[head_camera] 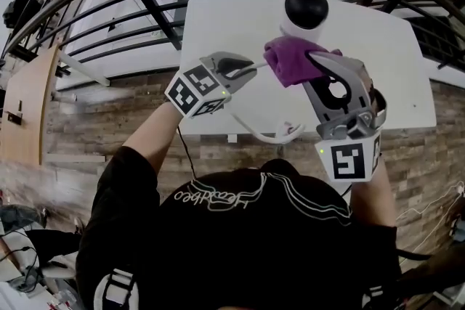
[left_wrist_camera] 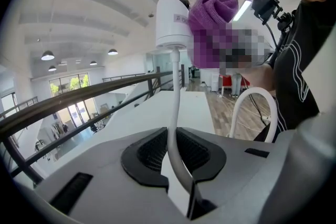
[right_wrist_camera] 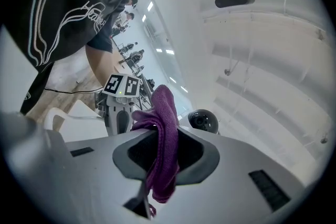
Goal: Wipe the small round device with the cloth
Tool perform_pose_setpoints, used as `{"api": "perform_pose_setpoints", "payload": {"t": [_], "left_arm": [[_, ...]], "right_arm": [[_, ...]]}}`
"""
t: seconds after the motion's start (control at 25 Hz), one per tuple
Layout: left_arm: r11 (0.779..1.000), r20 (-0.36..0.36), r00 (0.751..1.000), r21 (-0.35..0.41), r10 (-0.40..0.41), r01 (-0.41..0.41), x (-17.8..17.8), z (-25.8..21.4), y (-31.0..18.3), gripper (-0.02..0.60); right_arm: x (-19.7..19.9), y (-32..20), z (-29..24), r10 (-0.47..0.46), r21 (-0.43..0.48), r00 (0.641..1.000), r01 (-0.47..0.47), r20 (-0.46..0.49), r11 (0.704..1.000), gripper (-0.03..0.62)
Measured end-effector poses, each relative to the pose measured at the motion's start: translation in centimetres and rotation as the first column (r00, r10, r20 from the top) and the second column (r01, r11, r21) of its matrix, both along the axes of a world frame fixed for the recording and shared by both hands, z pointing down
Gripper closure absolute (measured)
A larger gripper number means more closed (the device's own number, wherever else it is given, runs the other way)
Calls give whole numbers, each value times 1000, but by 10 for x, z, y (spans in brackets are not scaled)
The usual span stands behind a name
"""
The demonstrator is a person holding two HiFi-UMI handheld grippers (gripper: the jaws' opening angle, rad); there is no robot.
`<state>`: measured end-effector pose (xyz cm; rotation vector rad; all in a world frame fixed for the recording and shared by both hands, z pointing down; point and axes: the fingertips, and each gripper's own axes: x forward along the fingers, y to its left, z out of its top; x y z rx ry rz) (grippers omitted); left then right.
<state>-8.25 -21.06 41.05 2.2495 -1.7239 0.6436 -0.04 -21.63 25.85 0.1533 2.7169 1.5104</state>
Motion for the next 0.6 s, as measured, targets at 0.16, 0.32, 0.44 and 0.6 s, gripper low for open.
{"api": "perform_pose_setpoints", "payload": {"t": [0.16, 0.32, 0.44, 0.6], "left_arm": [[1000, -4, 1000, 2, -2, 2, 1, 1, 0, 522], [1000, -9, 1000, 5, 1, -1, 0, 1, -1, 522], [1000, -12, 1000, -5, 9, -9, 1, 2, -2, 522], [1000, -8, 1000, -14, 4, -4, 6, -1, -4, 522]], "right_arm": [[1, -4, 14, -1, -60, 999, -1, -34, 998, 528], [6, -5, 22, -12, -140, 998, 4, -55, 990, 528], [13, -4, 14, -38, -146, 998, 31, -47, 989, 528], [29, -15, -22, -78, -177, 997, 80, 20, 981, 528]]}}
